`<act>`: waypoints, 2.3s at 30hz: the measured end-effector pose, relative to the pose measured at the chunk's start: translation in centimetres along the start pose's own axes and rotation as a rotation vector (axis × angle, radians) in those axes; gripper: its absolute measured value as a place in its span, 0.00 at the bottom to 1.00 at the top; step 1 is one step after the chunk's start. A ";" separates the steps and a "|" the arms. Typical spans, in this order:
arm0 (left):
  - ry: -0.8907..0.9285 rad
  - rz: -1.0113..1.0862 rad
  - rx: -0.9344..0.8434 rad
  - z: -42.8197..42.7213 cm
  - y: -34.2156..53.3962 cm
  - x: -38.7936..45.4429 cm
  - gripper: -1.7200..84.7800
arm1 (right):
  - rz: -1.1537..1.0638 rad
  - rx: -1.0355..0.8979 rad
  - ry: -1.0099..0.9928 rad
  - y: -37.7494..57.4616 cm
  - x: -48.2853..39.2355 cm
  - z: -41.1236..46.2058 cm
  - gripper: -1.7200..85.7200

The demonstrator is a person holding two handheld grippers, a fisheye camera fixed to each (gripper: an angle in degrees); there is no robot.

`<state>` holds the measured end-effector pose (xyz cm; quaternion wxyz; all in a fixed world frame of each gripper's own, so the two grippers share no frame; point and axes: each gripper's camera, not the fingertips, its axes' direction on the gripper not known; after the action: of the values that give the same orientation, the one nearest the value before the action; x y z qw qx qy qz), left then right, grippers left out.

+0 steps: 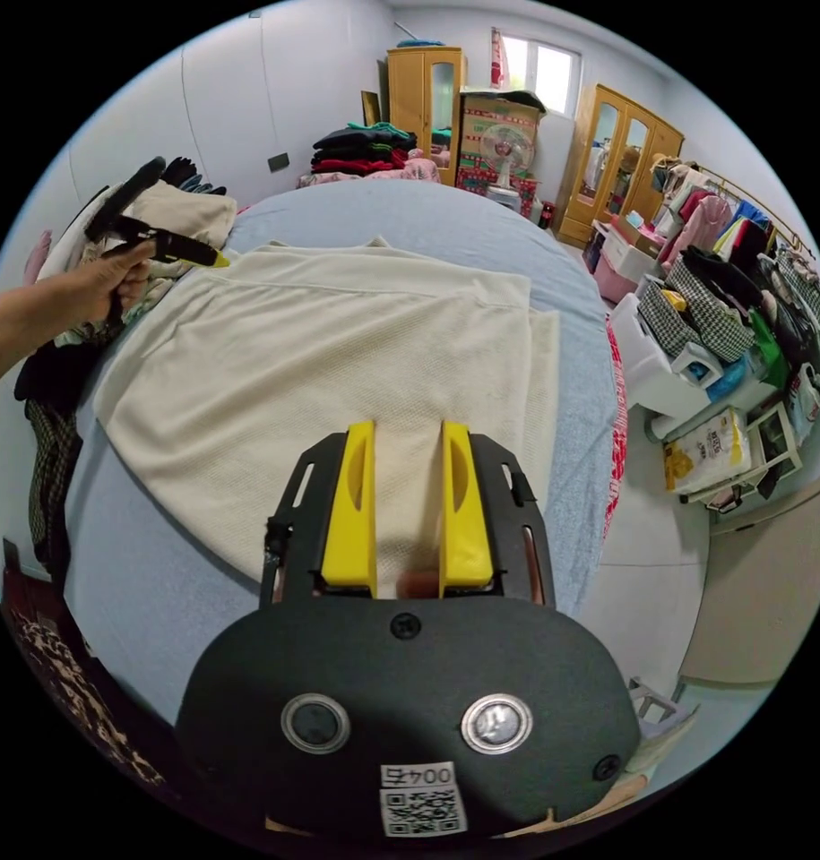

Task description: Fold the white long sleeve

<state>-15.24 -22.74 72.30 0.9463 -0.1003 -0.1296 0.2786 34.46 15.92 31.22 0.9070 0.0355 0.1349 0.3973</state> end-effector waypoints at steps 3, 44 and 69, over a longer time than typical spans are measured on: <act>-0.027 -0.001 -0.004 1.3 -0.9 0.2 0.08 | 0.000 0.000 0.002 0.2 -0.2 0.1 0.15; 0.063 -0.112 0.129 -3.1 11.9 -3.7 0.10 | 0.002 0.000 0.011 0.0 1.3 0.8 0.15; -0.058 -0.217 0.262 -4.1 28.2 -1.5 0.10 | -0.022 0.007 -0.056 -16.9 3.7 6.1 0.12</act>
<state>-29.35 -0.77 60.75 0.9717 0.0466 -0.1294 0.1920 50.56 7.33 33.43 0.9147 0.0481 0.1112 0.3856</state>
